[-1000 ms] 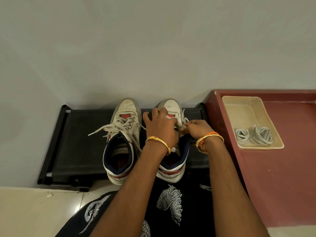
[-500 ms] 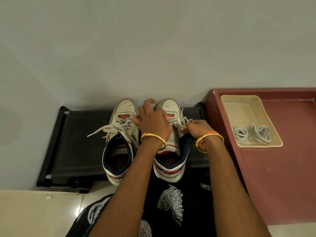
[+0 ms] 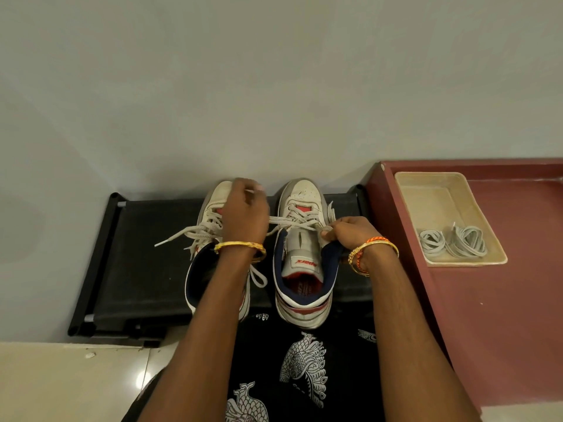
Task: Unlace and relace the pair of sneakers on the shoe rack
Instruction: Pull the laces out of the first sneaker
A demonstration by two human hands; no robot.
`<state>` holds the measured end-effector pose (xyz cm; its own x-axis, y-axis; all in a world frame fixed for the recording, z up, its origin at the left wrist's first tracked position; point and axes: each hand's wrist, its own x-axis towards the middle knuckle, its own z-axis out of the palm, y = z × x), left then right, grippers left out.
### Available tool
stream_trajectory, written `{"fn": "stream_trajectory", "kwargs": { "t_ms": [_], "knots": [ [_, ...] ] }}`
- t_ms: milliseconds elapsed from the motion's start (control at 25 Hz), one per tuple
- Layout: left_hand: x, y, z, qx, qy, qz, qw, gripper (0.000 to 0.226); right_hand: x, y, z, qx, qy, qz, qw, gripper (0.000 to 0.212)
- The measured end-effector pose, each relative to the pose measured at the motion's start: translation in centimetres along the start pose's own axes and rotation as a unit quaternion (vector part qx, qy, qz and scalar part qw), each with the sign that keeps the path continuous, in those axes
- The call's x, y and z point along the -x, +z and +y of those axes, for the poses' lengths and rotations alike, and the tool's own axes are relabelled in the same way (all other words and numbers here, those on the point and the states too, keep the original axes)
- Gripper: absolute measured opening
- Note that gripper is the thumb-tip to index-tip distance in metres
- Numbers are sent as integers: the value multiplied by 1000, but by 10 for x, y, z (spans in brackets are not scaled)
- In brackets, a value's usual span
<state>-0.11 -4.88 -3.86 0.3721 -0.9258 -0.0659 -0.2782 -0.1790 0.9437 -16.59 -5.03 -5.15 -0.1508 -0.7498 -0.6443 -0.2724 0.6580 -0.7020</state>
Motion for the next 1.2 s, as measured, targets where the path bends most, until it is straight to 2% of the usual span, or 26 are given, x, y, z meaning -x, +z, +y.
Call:
{"fn": "stream_trajectory", "kwargs": {
  "t_ms": [40,80,160,280,360,560,640,760,840,920,1000,1040,1080,1120,1200],
  "knots": [
    [5,8,-2,-149,69,-34,986,8,-1,0,1,4,-4,2,1000,11],
    [12,18,-4,-283,125,-68,949,9,-2,0,1,8,-7,6,1000,11],
    [24,38,-6,-456,148,-128,868,22,-3,1,3,14,-14,13,1000,12],
    [31,56,-6,-530,135,-132,827,28,-5,1,6,22,-22,17,999,12],
    [30,60,-8,-534,131,-119,826,28,-7,1,7,25,-24,19,999,12],
    [25,50,-6,-374,71,-84,921,16,-8,2,5,16,-21,35,999,11],
    [20,40,-4,-295,33,-44,954,4,-6,1,5,7,-17,33,999,11],
    [11,19,1,-136,-3,56,989,25,-4,0,3,3,-10,28,1000,9],
    [1,3,2,7,-1,145,989,18,-3,-1,2,3,-5,19,1000,10],
    [-8,-13,0,117,-16,223,968,5,-1,-1,0,2,2,10,1000,12],
    [-15,-23,-1,271,-74,251,926,3,0,-1,0,-2,6,2,1000,19],
    [-16,-24,2,342,-106,230,905,6,0,-1,0,-6,9,-2,1000,21],
    [-14,-23,6,369,-119,199,900,9,1,-1,0,-9,13,-5,1000,23],
    [-12,-20,9,335,-114,170,920,8,1,-1,0,-10,15,-7,1000,24],
    [-4,-7,11,126,-27,89,988,5,2,-1,0,-9,13,-9,1000,23]
  ]
}}
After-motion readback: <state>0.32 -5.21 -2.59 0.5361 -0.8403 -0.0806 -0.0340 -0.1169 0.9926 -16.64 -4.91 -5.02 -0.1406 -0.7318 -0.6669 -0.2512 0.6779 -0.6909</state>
